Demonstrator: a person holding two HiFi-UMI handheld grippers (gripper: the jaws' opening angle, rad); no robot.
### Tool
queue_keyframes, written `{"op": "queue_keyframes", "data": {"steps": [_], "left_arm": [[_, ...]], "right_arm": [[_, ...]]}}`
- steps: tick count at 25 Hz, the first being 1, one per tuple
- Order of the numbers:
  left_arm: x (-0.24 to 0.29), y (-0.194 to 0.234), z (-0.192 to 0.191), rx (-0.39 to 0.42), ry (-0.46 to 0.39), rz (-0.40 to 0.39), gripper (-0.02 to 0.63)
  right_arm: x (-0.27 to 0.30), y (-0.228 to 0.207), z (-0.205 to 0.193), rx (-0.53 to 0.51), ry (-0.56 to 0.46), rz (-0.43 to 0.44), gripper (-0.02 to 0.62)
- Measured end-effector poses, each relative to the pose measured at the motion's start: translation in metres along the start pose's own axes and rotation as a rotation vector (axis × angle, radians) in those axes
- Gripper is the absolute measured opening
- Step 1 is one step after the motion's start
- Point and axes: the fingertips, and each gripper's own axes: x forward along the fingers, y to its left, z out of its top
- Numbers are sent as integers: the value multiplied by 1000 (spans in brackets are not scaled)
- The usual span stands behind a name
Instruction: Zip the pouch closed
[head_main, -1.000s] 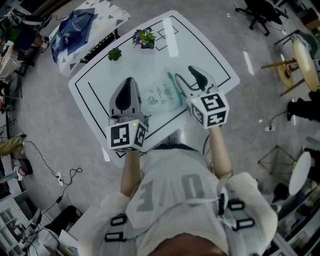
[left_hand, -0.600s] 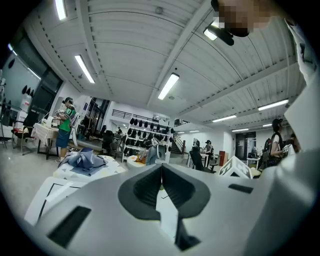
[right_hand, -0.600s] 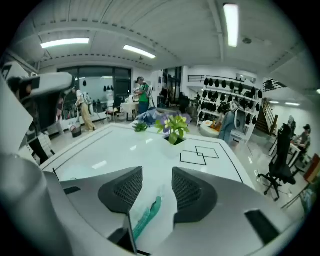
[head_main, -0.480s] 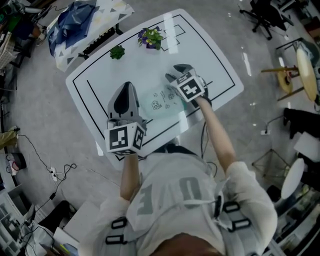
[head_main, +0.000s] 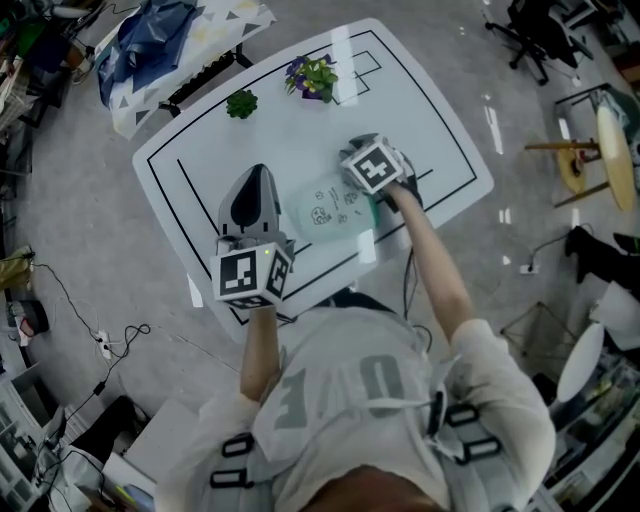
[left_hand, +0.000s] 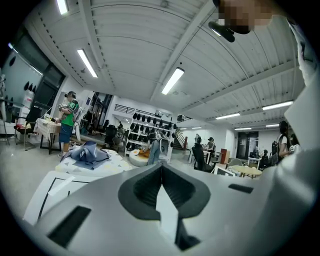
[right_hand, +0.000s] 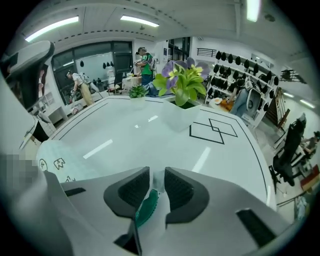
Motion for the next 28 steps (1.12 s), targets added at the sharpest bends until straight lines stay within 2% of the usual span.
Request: {"op": "queue_keyframes", "data": {"steps": [3,6,13,21,23,25,28], "left_arm": [[1,5,0,-6,1,3,6],[3,9,1,-13,-1,7,6],[-1,10,0,-31,-16,4,6],[-16,-8,16,-65,-61,-36,6],[-21,-14,22,-81,-81,-51,6],[-26,-19,26,-101,-98,-68,6],[-32,-24,29,-111,-108,-86,6]], "right_arm": [[-4,0,0,-3,5,-11,31],[-15,-5,9,-14,-38,-45,20],[-80,0,63,-68,-281,-120,16],[-190,44,121,-317,-601,-248,14],[-214,58,125,-405,-664,-288,14],[-232,72,121,-509,-680,-332,14],[-238,89,107,-608,-728,-410,14]]}}
